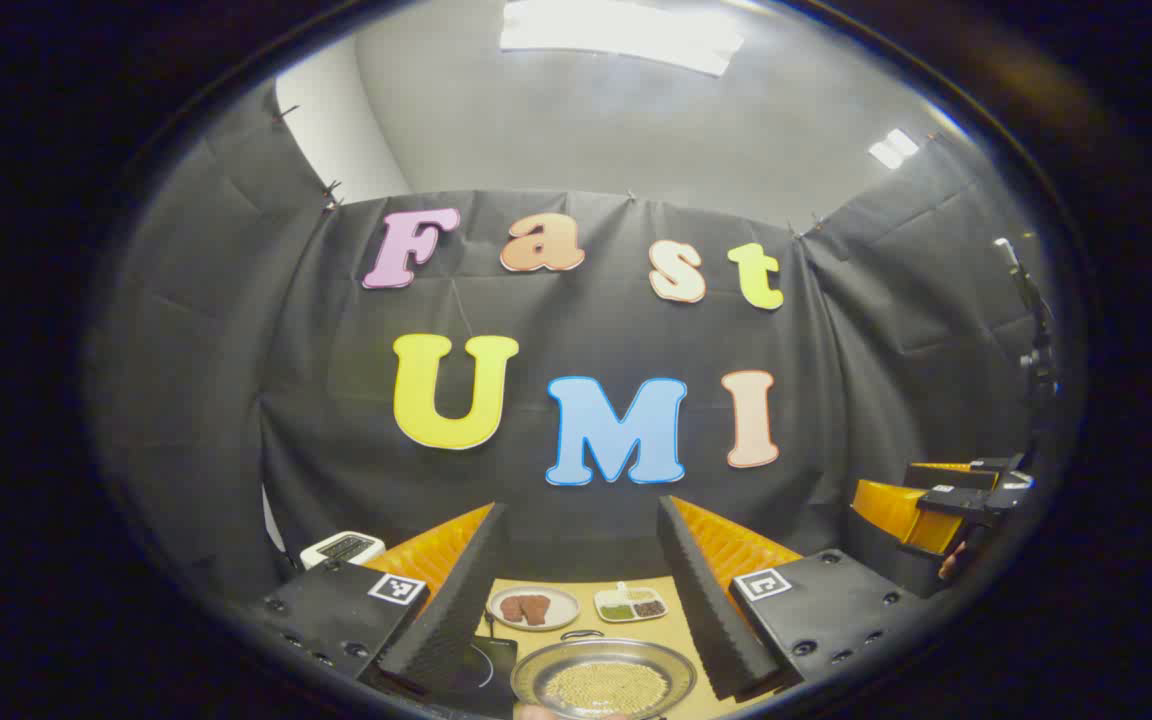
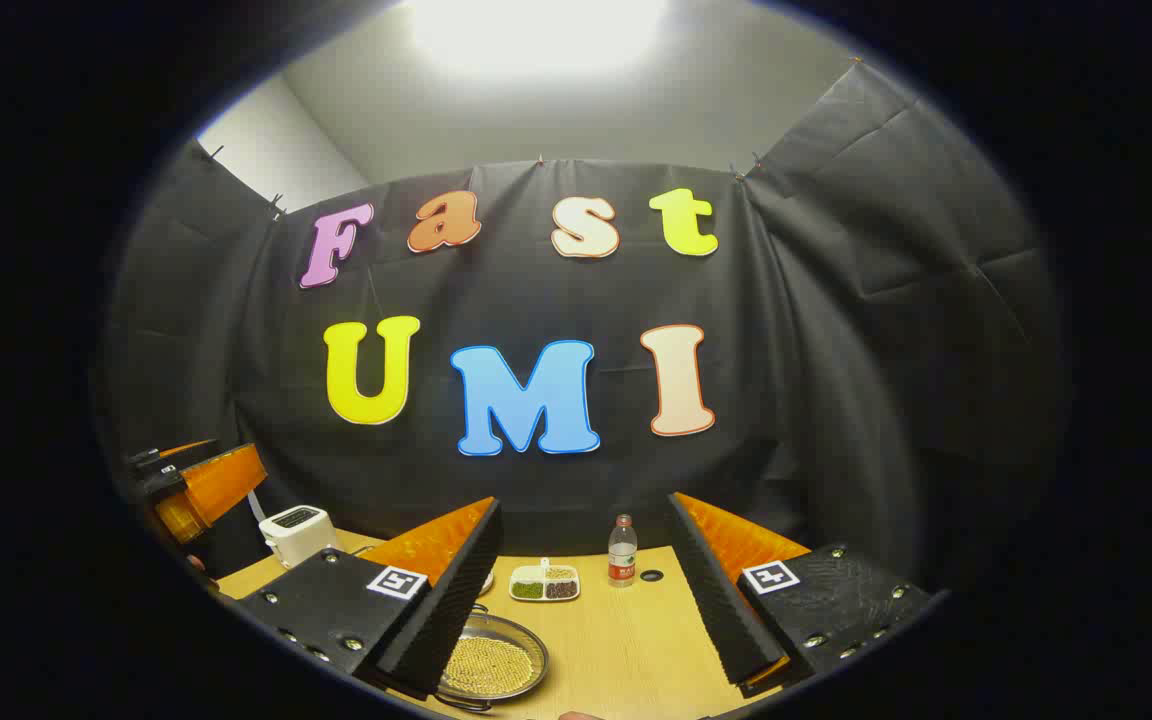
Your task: First push the handle of the pot to place it horizontally, then grasp the pot with both hands and set it on the induction cooktop.
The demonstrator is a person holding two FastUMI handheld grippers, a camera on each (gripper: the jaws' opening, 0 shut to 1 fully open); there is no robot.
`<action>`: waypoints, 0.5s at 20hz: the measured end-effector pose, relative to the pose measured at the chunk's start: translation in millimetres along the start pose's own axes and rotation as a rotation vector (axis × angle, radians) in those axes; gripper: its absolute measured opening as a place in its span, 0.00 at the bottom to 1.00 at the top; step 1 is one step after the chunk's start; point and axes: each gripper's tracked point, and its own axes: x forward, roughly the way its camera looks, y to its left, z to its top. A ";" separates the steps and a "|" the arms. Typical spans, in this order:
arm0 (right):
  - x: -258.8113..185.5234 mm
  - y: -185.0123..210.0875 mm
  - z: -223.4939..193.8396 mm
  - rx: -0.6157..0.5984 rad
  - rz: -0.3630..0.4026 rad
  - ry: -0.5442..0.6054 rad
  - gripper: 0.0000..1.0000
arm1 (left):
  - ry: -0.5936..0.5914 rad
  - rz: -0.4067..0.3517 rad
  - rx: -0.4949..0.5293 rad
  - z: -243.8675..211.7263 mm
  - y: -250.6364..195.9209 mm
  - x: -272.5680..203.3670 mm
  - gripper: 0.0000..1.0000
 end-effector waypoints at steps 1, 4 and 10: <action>1.0 1.0 -1.9 -0.003 0.008 0.002 0.99 | 0.005 0.018 -0.001 -2.1 5.3 -0.5 0.98; 4.5 0.8 -6.9 -0.011 0.029 0.006 0.99 | 0.018 0.061 0.011 -5.2 17.2 -1.6 0.99; 20.7 -1.5 -15.3 -0.001 0.056 0.024 0.99 | 0.008 0.103 0.022 -1.0 18.1 2.5 0.96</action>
